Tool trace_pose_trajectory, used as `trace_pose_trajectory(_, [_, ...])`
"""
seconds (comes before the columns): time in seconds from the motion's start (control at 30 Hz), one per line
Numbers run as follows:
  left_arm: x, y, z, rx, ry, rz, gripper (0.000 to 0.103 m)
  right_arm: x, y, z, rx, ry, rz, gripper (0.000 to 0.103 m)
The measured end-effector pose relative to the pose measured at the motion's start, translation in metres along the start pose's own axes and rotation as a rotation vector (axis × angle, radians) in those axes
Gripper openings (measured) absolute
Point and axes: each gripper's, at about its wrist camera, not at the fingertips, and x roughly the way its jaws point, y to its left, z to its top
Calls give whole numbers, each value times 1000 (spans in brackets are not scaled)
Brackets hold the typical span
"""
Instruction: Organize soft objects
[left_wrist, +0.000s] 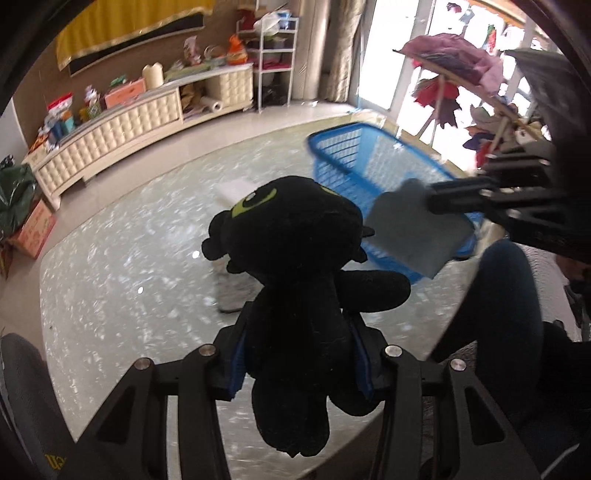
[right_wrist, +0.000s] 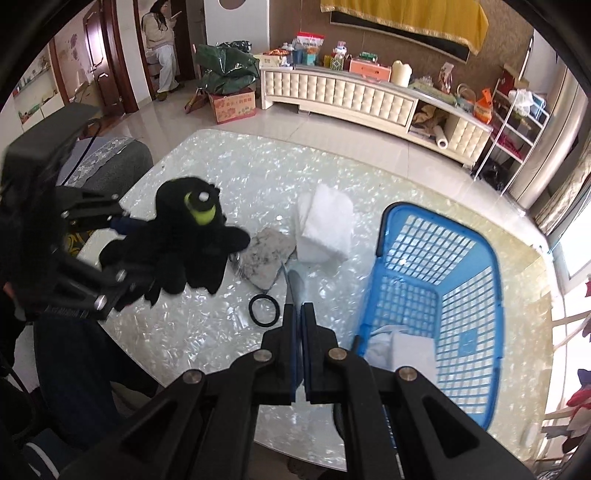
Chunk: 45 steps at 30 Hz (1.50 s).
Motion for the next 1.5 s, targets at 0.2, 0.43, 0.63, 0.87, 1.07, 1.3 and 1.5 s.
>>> trace_pose_trajectory(0.2, [-10,-26,6,-7,-75,0,45,-15,-7,-4,-28,-31,-23,2])
trace_pose_trajectory(0.43, [-7,-45,15,-42,-120,23,45,-26,-22,-4,-36,-71,-45,2])
trace_pose_trajectory(0.63, [3,-57,29,-40,-127,34,45,-24,-45,-6,-8,-82,-67,2])
trace_pose_trajectory(0.87, [17,-68,41,-17,-100,29,45,5,-75,-15,55,-13,-61,2])
trace_pose_trajectory(1.07, [29,-70,49,-16,-74,29,45,46,-101,-27,114,78,-62,2])
trace_pose_trajectory(1.3, [37,-70,52,-28,-52,33,45,80,-111,-35,166,152,-72,3])
trace_pose_trajectory(1.5, [40,-73,53,-36,-43,40,45,76,-114,-38,189,127,-87,44])
